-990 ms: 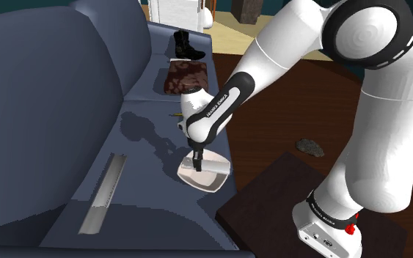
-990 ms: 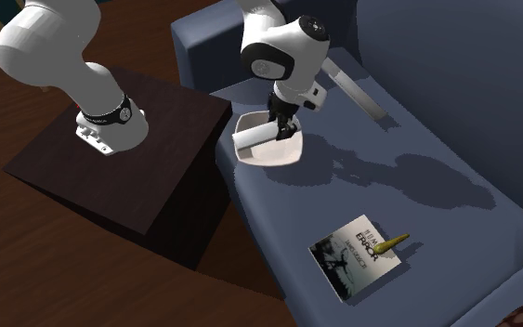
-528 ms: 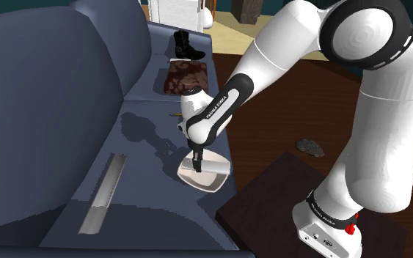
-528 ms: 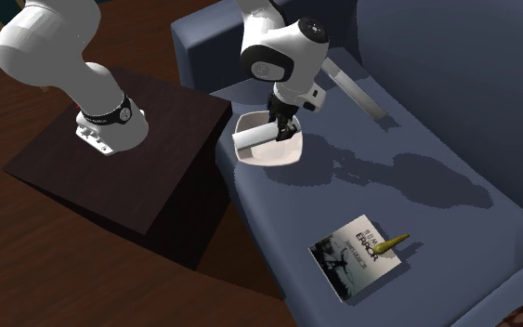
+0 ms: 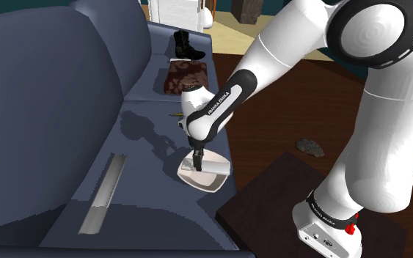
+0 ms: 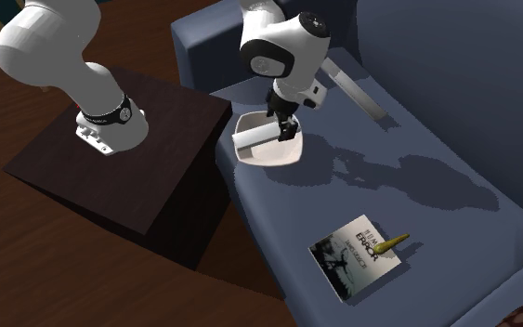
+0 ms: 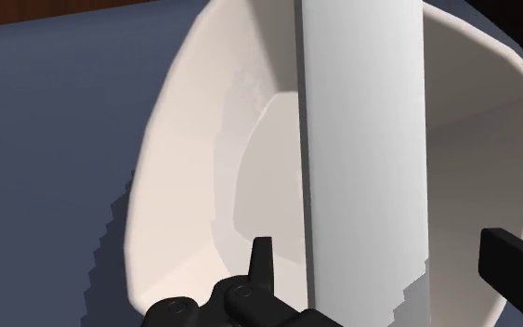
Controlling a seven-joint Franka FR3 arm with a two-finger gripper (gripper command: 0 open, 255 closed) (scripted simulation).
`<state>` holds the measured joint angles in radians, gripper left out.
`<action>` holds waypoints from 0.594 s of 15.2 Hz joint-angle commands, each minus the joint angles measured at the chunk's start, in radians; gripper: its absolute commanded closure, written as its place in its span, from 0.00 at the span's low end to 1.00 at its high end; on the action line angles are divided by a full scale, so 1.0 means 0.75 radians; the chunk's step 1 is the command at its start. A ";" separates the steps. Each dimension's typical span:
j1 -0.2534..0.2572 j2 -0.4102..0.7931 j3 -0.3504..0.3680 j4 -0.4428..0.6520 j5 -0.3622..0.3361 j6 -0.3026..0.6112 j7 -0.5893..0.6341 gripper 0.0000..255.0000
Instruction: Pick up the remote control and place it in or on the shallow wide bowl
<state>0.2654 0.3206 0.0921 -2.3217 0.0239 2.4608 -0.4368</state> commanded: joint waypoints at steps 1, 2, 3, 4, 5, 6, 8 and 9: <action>-0.003 -0.054 0.002 0.031 0.004 -0.085 -0.002 0.00; -0.005 -0.079 0.003 0.040 0.006 -0.119 -0.004 0.00; -0.005 -0.079 0.003 0.040 0.006 -0.119 -0.004 0.00; -0.005 -0.079 0.003 0.040 0.006 -0.119 -0.004 0.00; -0.005 -0.079 0.003 0.040 0.006 -0.119 -0.004 0.00; -0.005 -0.079 0.003 0.040 0.006 -0.119 -0.004 0.00; -0.005 -0.079 0.003 0.040 0.006 -0.119 -0.004 0.00; -0.005 -0.079 0.003 0.040 0.006 -0.119 -0.004 0.00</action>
<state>0.2621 0.2616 0.0941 -2.2918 0.0284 2.3717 -0.4395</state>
